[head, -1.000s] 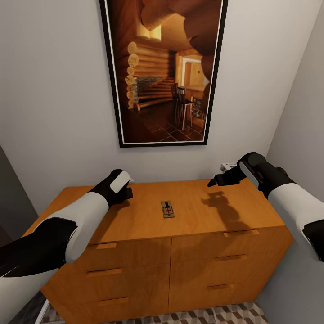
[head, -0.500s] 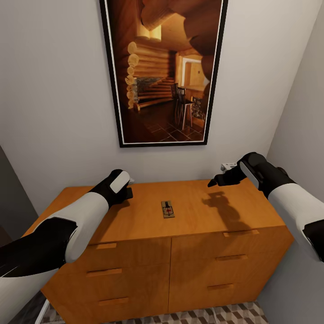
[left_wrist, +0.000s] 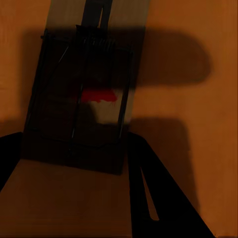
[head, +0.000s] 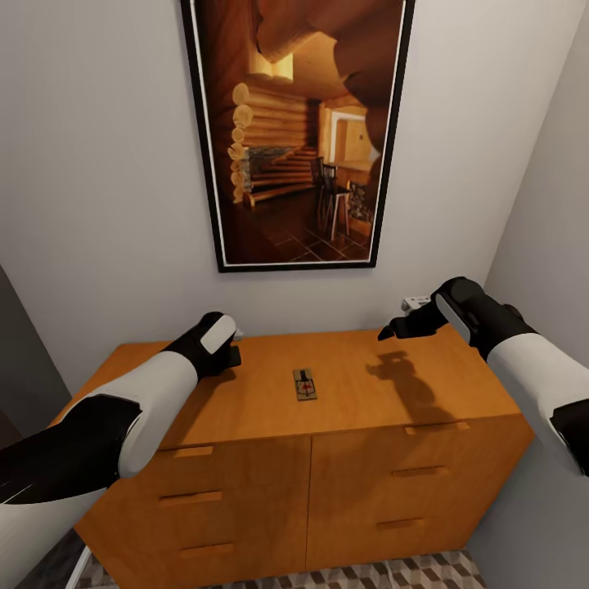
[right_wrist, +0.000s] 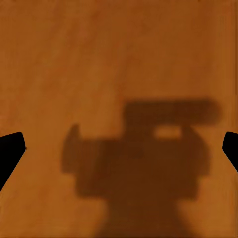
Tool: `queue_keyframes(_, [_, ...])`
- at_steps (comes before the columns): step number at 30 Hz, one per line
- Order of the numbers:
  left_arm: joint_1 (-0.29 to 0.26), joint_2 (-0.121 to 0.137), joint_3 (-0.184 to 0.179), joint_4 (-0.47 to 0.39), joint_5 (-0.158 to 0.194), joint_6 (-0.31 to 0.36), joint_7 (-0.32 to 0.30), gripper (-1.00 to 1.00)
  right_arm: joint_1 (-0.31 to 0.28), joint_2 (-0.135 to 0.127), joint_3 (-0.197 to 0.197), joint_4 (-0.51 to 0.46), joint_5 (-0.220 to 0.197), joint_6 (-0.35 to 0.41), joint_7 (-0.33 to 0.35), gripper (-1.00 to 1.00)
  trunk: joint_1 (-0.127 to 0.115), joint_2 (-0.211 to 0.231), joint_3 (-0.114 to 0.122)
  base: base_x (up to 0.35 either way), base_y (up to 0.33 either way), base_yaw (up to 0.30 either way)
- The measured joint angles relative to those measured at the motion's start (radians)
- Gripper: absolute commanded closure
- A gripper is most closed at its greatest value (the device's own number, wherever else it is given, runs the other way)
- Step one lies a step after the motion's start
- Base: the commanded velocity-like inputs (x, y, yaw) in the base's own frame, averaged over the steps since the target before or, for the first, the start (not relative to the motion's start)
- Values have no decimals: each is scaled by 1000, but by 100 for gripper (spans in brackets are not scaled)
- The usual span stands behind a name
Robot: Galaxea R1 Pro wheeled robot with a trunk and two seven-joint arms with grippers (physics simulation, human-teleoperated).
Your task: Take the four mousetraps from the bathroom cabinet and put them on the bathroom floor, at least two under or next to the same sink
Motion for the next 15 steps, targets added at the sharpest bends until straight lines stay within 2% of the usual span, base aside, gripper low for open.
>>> queue_keyframes(5, [0, 0, -1, 18, -4, 5, -1, 100, 0, 1, 1, 2, 0, 0, 0, -100, -19, 35, 16, 0, 0, 0])
queue_keyframes(8, [0, 0, 7, 19, 12, 6, -2, 100, 0, 1, 1, 2, 0, 0, 0, -100, -31, 56, 25, 0, 0, 0])
queue_keyframes(15, [0, 0, 7, 18, 12, 37, -6, 100, 0, 1, 2, 4, 0, 0, 0, -100, -57, 105, 47, 0, 0, 0])
